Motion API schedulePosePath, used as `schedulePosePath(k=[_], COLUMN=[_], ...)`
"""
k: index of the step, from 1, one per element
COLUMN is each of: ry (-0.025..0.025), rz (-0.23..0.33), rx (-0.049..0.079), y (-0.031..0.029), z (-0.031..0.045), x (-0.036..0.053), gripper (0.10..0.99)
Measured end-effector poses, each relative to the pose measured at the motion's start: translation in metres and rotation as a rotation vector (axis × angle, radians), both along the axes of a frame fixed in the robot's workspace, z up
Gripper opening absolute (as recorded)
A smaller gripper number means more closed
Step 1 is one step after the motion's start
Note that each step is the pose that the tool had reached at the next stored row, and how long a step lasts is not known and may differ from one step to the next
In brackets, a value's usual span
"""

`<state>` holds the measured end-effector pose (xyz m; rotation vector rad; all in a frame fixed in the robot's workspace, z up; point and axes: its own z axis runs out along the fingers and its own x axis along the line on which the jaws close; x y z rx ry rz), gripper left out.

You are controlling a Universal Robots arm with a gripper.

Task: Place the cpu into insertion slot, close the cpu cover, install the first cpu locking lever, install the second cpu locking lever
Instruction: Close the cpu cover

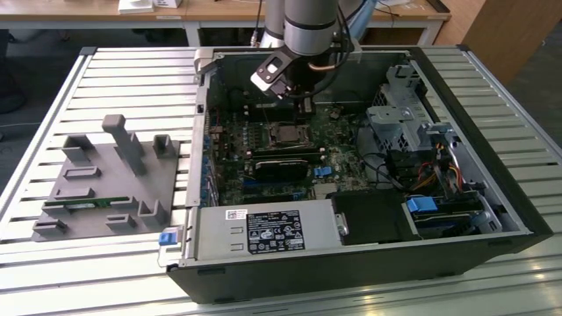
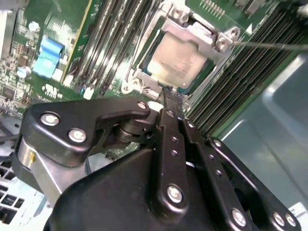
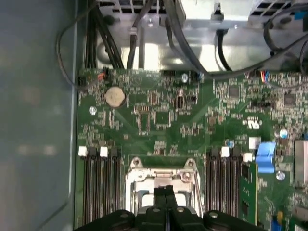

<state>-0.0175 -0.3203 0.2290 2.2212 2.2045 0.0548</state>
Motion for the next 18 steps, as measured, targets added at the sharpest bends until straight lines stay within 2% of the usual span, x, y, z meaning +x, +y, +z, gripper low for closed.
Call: schedulePosePath(k=[6, 10, 18], ry=[0.0, 0.0007, 0.001], rz=[0.001, 0.001, 0.001], rx=[0.0, 0.0, 0.0], y=[0.0, 0.0, 0.0], z=[-0.0047, -0.0114, -0.0163], x=[-0.019, -0.0201, -0.0307], gripper=[0.106, 0.106, 0.106])
